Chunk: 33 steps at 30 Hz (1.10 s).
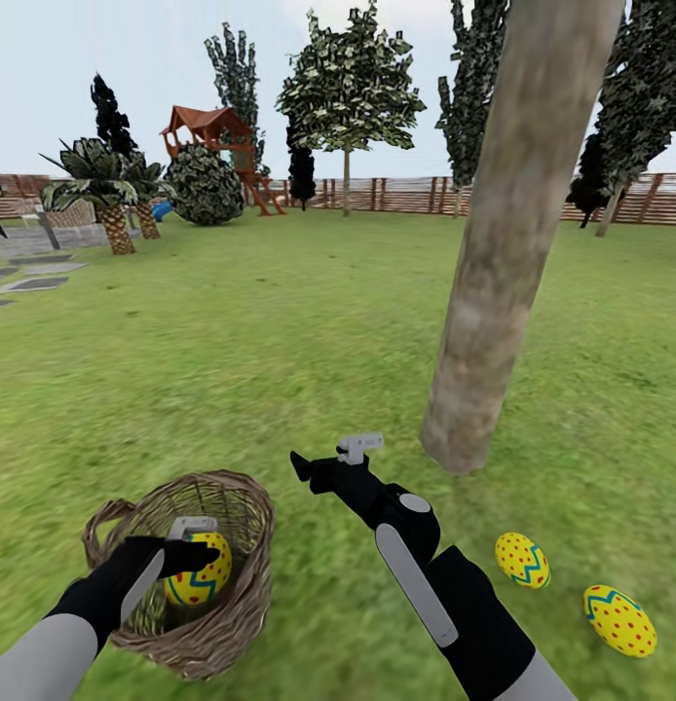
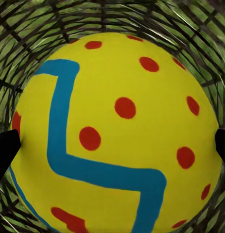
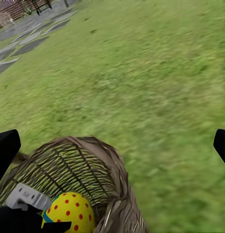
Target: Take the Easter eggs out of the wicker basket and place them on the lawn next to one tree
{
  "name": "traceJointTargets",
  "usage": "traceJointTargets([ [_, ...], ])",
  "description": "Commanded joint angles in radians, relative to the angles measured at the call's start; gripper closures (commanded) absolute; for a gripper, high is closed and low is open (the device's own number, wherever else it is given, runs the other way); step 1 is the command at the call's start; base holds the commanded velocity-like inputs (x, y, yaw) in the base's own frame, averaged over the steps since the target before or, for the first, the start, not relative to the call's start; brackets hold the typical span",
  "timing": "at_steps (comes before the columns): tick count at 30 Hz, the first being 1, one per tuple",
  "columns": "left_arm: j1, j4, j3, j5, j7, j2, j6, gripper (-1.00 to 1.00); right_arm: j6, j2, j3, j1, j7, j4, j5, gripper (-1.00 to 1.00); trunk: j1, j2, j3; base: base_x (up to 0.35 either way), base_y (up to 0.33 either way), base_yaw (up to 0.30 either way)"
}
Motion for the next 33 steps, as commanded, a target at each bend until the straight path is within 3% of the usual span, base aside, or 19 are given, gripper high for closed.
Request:
traceJointTargets([
  [1, 0.000, -0.012, -0.006, 0.009, 0.004, 0.001, 0.005, 1.00, 0.003, 0.000, 0.001, -0.001, -0.010, -0.001, -0.010, -1.00, -0.001, 0.000, 0.003, 0.000, 0.000, 0.000],
  [33, 0.000, -0.075, -0.007, 0.009, 0.003, 0.003, 0.006, 1.00, 0.003, 0.000, 0.002, -0.001, -0.010, -0.001, -0.012, -1.00, -0.015, 0.007, 0.127, -0.109, 0.000, 0.000],
])
